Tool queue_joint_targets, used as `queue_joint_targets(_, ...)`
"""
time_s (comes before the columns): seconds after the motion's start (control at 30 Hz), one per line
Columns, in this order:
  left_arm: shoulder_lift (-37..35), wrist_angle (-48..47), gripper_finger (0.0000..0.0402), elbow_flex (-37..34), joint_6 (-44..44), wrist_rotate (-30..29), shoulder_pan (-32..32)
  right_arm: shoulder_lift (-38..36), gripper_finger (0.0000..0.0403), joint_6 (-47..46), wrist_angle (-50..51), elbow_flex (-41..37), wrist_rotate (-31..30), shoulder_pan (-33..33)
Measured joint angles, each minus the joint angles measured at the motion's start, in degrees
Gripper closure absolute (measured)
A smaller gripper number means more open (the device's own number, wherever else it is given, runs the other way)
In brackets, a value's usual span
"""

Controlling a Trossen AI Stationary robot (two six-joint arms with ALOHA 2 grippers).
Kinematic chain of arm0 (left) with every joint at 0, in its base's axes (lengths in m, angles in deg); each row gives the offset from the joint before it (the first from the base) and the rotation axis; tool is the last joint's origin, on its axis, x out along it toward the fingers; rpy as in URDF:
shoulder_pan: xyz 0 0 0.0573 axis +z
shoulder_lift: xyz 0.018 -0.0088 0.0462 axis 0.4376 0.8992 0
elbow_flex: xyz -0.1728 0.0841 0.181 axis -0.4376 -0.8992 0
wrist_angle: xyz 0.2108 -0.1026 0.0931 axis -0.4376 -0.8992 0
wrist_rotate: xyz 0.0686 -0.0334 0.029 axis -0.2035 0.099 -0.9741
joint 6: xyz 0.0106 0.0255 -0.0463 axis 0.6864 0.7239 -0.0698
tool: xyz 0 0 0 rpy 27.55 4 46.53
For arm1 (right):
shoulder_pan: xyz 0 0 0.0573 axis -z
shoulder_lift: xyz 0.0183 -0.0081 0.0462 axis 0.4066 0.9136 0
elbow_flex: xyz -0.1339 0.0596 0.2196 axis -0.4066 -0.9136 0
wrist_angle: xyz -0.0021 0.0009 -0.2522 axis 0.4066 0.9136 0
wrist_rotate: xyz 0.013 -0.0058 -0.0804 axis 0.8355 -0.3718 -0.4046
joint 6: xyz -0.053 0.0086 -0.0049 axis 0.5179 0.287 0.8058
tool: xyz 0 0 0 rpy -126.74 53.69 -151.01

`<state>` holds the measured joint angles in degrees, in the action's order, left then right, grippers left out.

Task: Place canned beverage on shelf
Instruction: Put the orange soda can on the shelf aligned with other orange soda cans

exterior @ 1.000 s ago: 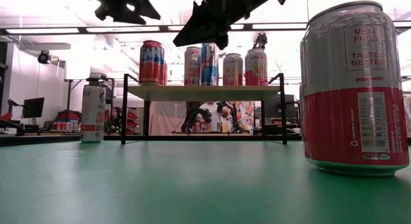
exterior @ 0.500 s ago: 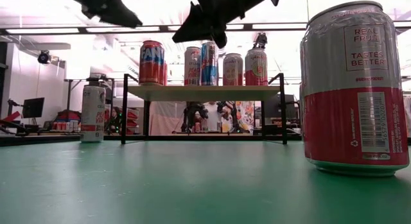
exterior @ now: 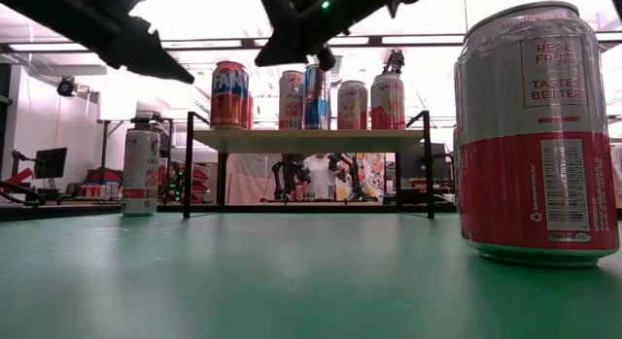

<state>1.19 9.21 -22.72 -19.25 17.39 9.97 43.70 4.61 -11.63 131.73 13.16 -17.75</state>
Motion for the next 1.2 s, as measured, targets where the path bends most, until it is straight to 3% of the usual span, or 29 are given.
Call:
queue_joint_targets(0.13, -3.0, 4.6, 0.0093, -0.4, 8.7, 0.1, 1.1, 3.5, 0.0394, 1.5, -0.4, 4.8, -0.9, 2.1)
queue_joint_targets(0.27, -6.3, 4.7, 0.0093, -0.1, 14.0, 0.1, 2.6, 6.2, 0.0394, 1.2, 0.7, 8.6, -8.2, 3.0)
queue_joint_targets(0.33, -8.0, 4.7, 0.0098, -0.5, 14.7, 0.1, 2.8, 6.9, 0.0394, 1.8, 0.6, 9.6, -9.0, 3.3)
queue_joint_targets(0.57, -10.4, 5.2, 0.0169, -2.4, 11.8, 2.0, 2.8, 7.7, 0.0394, 1.0, 2.4, 11.0, -9.1, 3.9)
queue_joint_targets(0.87, -8.6, 8.4, 0.0273, -2.4, 8.5, 2.2, 2.8, 7.6, 0.0394, 0.7, 3.1, 11.0, -9.0, 3.0)
queue_joint_targets(1.2, -5.3, 9.4, 0.0311, -2.4, 4.4, 2.3, 2.8, 7.5, 0.0394, 2.9, 3.1, 11.9, -8.7, -0.4)
